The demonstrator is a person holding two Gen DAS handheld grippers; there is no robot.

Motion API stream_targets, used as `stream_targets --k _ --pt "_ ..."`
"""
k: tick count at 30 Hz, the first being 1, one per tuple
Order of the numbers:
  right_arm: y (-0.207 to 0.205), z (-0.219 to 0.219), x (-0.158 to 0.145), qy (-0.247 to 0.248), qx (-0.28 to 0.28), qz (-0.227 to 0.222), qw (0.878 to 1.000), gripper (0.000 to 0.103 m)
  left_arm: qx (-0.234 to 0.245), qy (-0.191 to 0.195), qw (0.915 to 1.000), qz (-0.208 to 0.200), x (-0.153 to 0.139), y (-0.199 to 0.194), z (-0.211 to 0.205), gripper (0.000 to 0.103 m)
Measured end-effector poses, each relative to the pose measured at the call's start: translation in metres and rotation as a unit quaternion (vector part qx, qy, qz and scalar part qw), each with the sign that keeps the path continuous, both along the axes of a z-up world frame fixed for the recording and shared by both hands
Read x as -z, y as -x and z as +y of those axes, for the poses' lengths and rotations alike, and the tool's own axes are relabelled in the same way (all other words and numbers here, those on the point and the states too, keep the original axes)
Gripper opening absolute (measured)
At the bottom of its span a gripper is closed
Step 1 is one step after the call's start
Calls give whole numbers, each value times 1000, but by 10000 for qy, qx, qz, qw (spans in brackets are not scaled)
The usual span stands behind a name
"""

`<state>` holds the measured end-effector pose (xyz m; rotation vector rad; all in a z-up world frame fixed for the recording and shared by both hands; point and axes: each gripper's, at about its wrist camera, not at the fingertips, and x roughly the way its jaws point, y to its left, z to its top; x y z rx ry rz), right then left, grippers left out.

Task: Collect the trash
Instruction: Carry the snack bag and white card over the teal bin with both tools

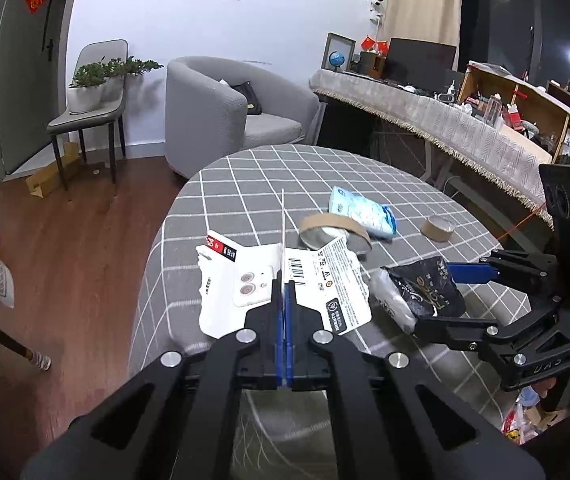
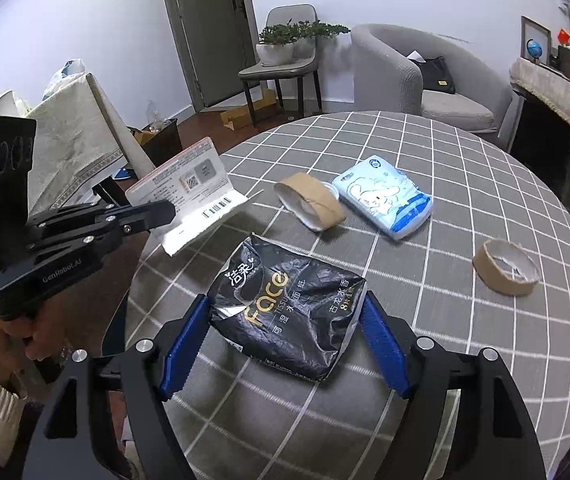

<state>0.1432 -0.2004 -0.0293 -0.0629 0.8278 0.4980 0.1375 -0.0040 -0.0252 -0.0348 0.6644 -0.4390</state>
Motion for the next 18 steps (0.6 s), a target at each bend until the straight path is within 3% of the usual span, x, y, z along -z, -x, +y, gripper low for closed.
stream_targets --k 10,18 --pt "22 11 -5 -126 8 -126 9998 76 -179 -91 9998 -3 -4 34 5 2" --pt "41 32 -9 -276 -9 -223 9994 76 -547 -147 9984 69 -2 59 34 2"
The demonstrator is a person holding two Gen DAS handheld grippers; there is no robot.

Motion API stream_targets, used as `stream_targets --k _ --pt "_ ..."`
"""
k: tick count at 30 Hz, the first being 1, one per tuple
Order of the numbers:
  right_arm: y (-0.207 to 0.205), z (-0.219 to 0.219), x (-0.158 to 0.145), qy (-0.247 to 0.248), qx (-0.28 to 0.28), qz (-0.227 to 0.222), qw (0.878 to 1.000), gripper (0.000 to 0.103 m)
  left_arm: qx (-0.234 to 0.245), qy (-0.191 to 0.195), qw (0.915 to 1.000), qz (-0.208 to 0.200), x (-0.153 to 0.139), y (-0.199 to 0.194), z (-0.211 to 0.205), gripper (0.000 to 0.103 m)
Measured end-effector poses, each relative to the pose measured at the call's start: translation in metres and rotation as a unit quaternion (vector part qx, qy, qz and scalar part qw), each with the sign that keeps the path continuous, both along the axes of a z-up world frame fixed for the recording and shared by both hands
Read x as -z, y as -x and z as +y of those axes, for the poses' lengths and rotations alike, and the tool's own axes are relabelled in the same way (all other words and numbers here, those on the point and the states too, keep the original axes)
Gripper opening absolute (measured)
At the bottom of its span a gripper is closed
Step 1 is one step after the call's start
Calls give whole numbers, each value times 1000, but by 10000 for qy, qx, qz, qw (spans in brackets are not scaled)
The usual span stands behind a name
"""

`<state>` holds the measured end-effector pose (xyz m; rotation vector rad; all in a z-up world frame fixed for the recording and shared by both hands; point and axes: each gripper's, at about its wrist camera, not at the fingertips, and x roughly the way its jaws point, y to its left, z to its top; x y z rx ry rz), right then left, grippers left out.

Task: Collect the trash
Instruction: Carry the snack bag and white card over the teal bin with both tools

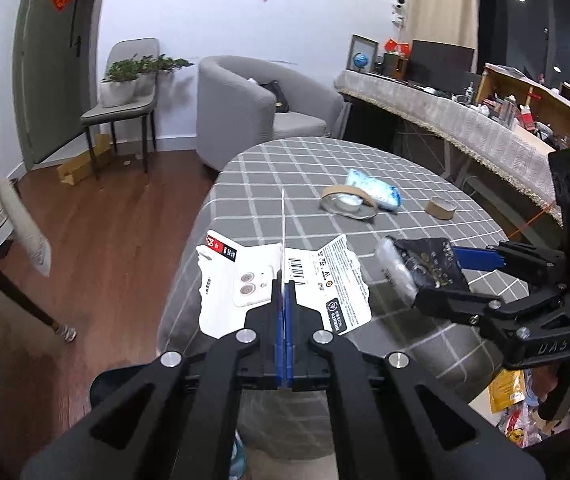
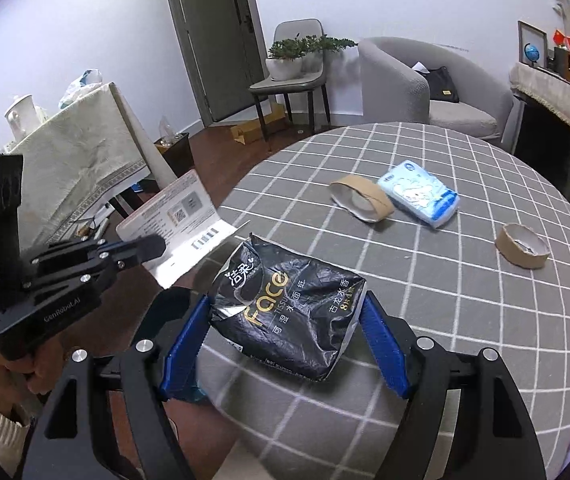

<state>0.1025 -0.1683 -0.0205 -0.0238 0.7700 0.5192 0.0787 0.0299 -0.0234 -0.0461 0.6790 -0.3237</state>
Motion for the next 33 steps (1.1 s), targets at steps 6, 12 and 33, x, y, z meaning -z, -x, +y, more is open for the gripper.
stream_targets --k 6,12,33 --pt "12 30 -6 -85 -150 -87 9998 76 -224 19 9997 76 4 14 25 2" --pt "18 66 -7 -74 -403 -114 9991 76 -375 -95 9989 277 16 23 52 2" --pt "19 161 11 74 -950 26 9955 76 -818 -127 9821 1691 86 33 142 2"
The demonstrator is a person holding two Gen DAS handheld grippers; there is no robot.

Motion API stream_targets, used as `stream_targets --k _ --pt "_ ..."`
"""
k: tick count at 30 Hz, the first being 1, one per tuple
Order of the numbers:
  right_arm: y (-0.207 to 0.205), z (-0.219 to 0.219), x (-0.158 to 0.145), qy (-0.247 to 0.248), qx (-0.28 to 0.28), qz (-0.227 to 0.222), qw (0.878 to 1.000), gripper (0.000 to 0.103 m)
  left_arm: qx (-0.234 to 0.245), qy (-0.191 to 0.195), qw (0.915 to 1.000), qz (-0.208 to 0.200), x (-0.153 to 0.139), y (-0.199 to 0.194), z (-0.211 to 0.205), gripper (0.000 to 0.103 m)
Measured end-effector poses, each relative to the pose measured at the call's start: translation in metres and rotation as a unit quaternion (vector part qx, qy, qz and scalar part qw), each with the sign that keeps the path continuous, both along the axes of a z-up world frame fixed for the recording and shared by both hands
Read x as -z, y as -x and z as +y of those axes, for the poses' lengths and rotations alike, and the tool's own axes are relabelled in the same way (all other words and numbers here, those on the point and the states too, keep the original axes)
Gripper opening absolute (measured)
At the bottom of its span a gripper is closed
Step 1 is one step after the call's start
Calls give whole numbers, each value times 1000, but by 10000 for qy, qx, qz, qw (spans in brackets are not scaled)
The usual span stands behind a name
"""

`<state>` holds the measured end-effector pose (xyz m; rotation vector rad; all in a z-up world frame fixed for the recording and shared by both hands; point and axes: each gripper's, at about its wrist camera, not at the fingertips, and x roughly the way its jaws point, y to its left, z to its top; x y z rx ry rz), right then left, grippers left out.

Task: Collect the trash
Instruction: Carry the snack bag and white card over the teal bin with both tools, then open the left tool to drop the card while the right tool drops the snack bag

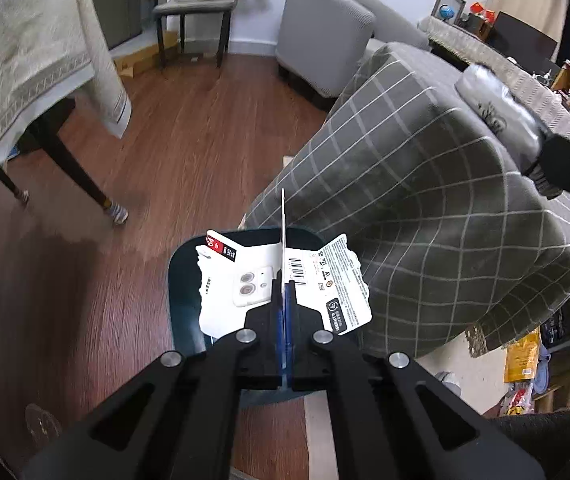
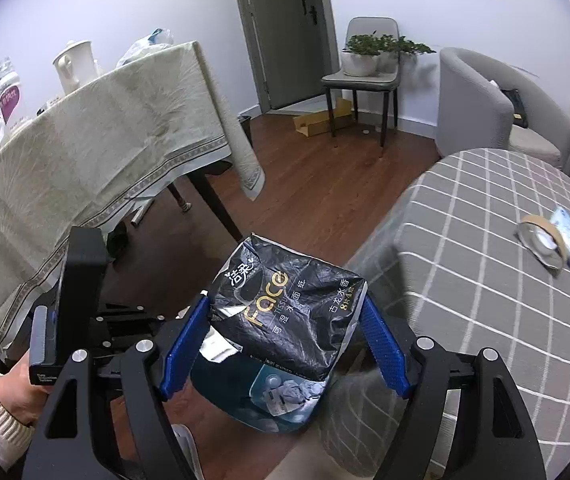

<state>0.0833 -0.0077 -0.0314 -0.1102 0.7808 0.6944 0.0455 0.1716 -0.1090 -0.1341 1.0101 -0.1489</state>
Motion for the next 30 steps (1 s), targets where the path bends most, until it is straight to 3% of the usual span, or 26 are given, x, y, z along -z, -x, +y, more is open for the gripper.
stream_targets --k 11,15,16,18,23,30 --pt "-3 26 15 164 -136 119 9997 76 4 -92 9983 575 25 3 19 5" --pt "-6 33 21 265 -170 174 9994 76 -41 -65 9981 610 25 3 26 14" --pt "-7 35 23 298 -175 195 9992 76 -63 -60 9982 585 24 4 28 16" --pt "-8 38 29 357 -182 241 9989 76 -104 -34 9986 508 21 5 32 32" --pt "-10 48 46 532 -205 427 9975 76 -145 166 9997 49 2 8 39 51" --pt "-13 59 67 797 -264 637 9944 76 -431 336 9965 -636 -26 15 52 61"
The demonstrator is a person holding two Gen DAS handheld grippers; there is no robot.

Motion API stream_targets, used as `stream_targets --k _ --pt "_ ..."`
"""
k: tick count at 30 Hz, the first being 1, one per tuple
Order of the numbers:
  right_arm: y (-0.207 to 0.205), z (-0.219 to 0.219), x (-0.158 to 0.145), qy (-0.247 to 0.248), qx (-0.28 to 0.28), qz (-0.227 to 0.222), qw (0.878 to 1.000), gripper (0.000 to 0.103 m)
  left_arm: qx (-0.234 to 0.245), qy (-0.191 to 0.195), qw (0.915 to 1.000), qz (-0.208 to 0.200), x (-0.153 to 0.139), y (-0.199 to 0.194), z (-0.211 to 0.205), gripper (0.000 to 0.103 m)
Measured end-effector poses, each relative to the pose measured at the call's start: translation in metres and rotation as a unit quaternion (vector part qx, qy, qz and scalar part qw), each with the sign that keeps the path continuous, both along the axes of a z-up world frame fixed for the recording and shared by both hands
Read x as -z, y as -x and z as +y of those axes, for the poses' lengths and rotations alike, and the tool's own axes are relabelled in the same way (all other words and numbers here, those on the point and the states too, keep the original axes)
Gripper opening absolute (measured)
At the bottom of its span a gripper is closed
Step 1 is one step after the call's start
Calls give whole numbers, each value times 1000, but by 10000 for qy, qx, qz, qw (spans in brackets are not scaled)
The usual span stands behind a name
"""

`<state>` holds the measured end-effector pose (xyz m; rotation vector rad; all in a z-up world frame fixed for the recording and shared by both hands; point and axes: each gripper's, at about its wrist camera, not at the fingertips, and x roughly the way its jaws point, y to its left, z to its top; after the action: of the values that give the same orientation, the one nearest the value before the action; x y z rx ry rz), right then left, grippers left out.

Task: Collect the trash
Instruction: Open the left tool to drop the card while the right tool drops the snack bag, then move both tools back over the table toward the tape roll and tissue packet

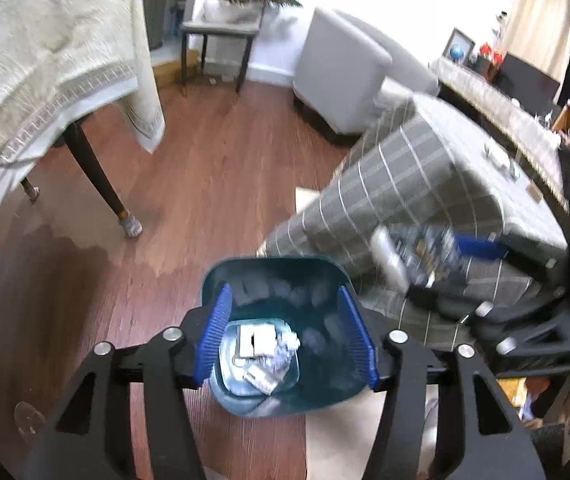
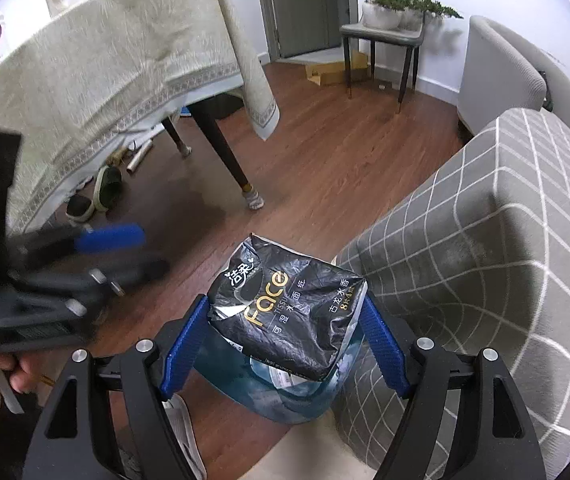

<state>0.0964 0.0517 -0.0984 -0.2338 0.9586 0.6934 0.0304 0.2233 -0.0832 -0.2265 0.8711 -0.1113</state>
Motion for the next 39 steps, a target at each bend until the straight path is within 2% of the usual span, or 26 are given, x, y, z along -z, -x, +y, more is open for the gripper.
stream_targets --k 8,23,26,29,30,34,39 --pt "3 10 29 197 -128 330 9992 76 -465 86 9971 -595 -26 5 23 75" --pt "14 25 83 796 -327 778 9932 77 -638 -18 9877 -1429 -74 23 26 91" --pt "15 28 87 841 -339 795 9927 79 -583 -12 9851 -1616 -85 27 20 93" --pt "15 28 89 885 -332 768 9926 86 -562 -79 9809 -1860 -97 32 15 94" --pt "14 27 88 889 -322 764 9926 91 -566 -89 9800 -1906 -99 33 14 94" --pt "13 21 83 845 -243 732 9934 91 -609 -25 9758 -2099 -107 36 12 95" --pt "16 14 65 619 -318 544 9961 91 -591 -24 9752 -2134 -110 35 7 95"
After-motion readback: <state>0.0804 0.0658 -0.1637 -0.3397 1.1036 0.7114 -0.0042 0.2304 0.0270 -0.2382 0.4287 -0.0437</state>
